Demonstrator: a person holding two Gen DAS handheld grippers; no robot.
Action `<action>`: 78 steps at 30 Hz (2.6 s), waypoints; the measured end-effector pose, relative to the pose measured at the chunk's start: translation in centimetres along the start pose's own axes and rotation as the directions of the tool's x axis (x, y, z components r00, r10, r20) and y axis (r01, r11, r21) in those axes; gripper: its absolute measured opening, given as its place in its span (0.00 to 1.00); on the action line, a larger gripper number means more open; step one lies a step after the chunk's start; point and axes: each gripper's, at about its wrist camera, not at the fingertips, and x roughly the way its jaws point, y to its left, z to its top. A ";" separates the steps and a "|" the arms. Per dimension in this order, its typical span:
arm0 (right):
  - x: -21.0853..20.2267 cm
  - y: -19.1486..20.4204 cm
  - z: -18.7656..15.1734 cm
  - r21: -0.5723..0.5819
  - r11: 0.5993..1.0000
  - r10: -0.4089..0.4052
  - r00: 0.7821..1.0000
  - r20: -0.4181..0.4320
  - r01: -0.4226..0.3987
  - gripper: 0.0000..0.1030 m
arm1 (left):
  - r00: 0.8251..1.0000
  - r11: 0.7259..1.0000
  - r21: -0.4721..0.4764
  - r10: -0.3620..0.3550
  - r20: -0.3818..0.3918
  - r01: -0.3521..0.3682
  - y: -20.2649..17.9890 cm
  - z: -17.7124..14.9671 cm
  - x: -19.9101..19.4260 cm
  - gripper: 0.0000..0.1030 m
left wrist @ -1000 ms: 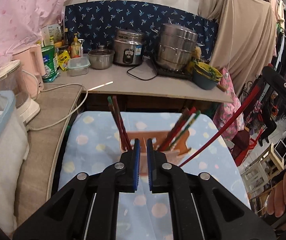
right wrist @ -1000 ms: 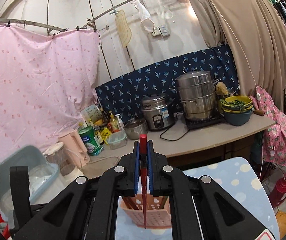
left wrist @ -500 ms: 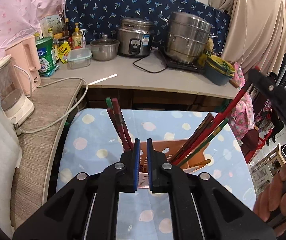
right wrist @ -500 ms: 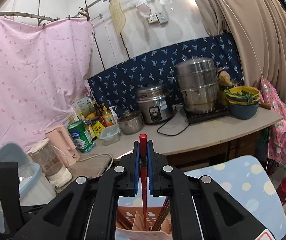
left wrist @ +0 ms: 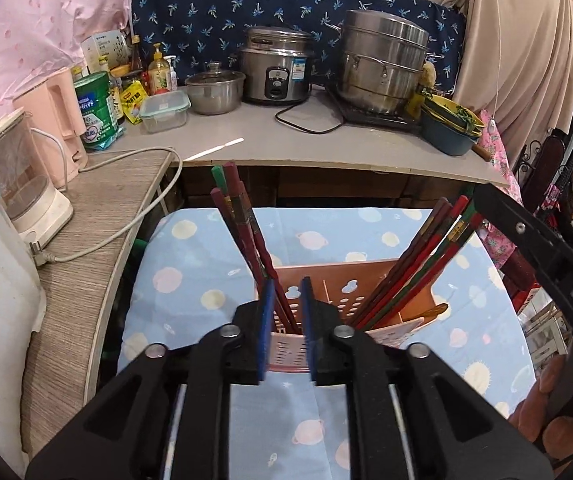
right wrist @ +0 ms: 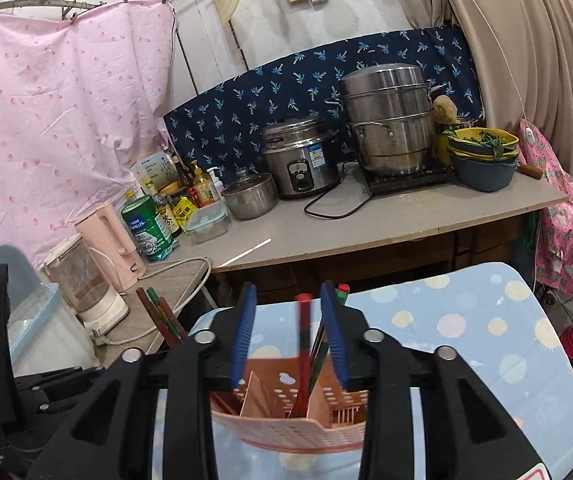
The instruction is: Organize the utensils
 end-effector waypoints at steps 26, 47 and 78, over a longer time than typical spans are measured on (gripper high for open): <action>-9.7 1.8 -8.9 -0.137 0.986 -0.106 0.989 -0.100 0.092 0.82 | 0.985 0.985 0.050 0.159 0.066 -0.163 -1.7 -8.2 -6.3 0.77; -10.9 1.2 -13.5 -0.144 0.978 -0.176 0.963 -0.202 0.149 0.94 | 0.983 0.983 0.025 0.180 -0.037 -0.180 -1.1 -14.1 -5.6 0.91; -9.9 -0.5 -15.2 -0.129 0.973 -0.216 0.946 -0.242 0.189 0.94 | 0.977 0.980 0.002 0.198 -0.076 -0.198 -0.1 -15.6 -4.3 0.91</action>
